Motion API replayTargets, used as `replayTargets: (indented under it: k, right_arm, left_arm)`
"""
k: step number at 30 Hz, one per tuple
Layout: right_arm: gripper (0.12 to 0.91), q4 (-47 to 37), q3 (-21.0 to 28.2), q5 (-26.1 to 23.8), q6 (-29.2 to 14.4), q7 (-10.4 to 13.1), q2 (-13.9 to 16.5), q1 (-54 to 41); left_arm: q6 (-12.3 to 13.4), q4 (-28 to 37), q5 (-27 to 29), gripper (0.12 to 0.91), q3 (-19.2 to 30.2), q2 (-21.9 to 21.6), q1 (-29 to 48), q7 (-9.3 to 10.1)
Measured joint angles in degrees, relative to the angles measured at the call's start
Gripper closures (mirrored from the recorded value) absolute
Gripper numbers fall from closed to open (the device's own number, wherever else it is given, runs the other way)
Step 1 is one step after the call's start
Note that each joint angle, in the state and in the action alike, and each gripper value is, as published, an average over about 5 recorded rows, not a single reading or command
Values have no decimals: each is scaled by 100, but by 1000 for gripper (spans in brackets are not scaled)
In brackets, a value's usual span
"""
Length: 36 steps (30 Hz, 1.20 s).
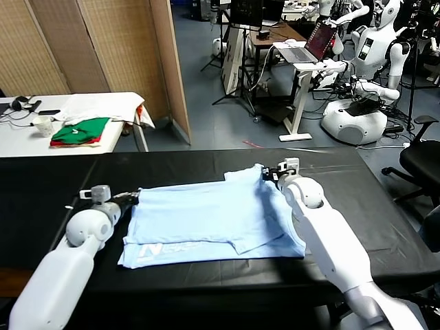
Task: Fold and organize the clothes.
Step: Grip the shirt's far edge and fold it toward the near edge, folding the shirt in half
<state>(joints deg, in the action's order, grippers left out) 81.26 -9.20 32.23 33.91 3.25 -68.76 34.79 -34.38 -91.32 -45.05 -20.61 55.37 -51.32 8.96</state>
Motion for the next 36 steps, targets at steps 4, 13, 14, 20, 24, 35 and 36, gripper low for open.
replayTargets:
  k: [4, 13, 14, 20, 24, 35, 36]
  right_arm:
    - [885, 621, -153, 22, 119, 83, 229, 386]
    - [885, 1982, -555, -1, 596, 238, 668, 1362]
    - [885, 2127, -603, -6, 642, 257, 713, 1475]
    - [885, 2886, -822, -64, 824, 342, 952, 2169]
    - [885, 3243, -922, -176, 827, 390, 998, 2621]
    - [885, 3585, -982, -435, 829, 380, 918, 3483]
    - [885, 3598, -982, -438, 829, 380, 911, 3518]
  left_arm:
    - [-16, -427, -22, 884, -127, -114, -226, 28]
    - [-14, -1290, 79, 884, -508, -335, -1003, 32]
    - [-15, -1391, 112, 884, -556, -334, -1106, 32]
    - [-89, -1965, 407, 884, -812, -255, -1704, 60]
    - [-186, -2293, 685, 884, -940, -208, -2051, 41]
    - [-189, -2582, 1397, 884, -1277, -26, -2844, -181]
    - [-178, -2597, 1428, 884, -1294, -6, -2894, -193]
